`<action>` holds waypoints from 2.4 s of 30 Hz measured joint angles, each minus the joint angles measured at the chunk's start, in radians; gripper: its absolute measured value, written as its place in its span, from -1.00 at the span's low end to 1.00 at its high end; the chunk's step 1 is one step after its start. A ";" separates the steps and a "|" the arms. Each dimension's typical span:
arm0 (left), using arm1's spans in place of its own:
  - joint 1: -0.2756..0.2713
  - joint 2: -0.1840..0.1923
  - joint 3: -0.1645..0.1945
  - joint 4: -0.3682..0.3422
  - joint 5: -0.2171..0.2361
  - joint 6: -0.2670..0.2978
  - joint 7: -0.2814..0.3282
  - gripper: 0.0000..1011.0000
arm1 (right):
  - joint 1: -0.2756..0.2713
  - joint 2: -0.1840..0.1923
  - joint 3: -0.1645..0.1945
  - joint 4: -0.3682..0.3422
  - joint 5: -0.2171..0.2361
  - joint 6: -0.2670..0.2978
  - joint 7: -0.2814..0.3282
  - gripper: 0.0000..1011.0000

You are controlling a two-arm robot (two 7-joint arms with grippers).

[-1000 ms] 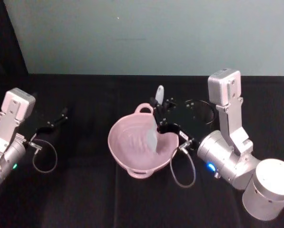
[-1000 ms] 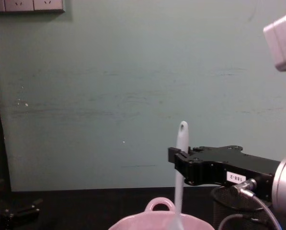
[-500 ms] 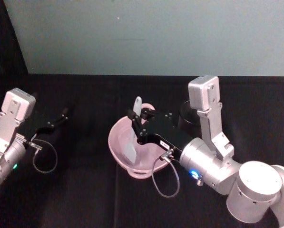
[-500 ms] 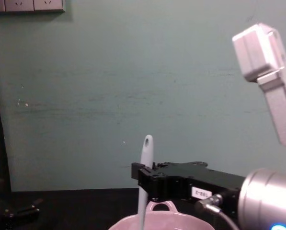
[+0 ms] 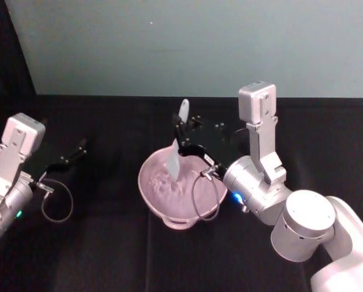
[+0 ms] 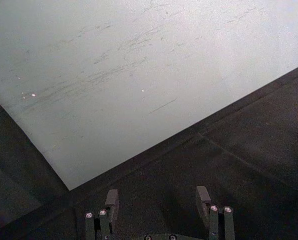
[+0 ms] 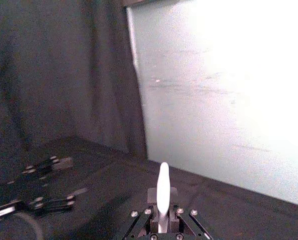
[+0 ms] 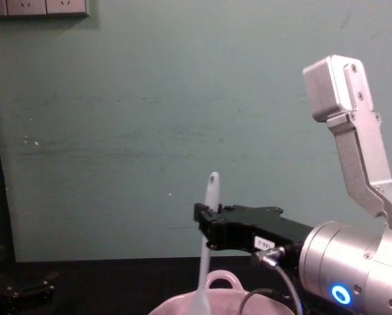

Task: Use the one hand to pick up the spoon and stir the clear water in the bowl.

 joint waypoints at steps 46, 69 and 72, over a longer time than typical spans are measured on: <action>0.000 0.000 0.000 0.000 0.000 0.000 0.000 1.00 | -0.072 0.043 -0.025 -0.140 0.002 0.093 0.023 -0.77; 0.000 0.000 0.000 0.000 0.000 0.000 0.000 1.00 | -0.077 0.002 0.052 -0.100 -0.105 0.036 -0.069 -0.77; 0.000 0.000 0.000 0.000 0.000 0.000 0.000 1.00 | -0.095 0.023 0.057 -0.135 -0.109 0.054 -0.048 -0.77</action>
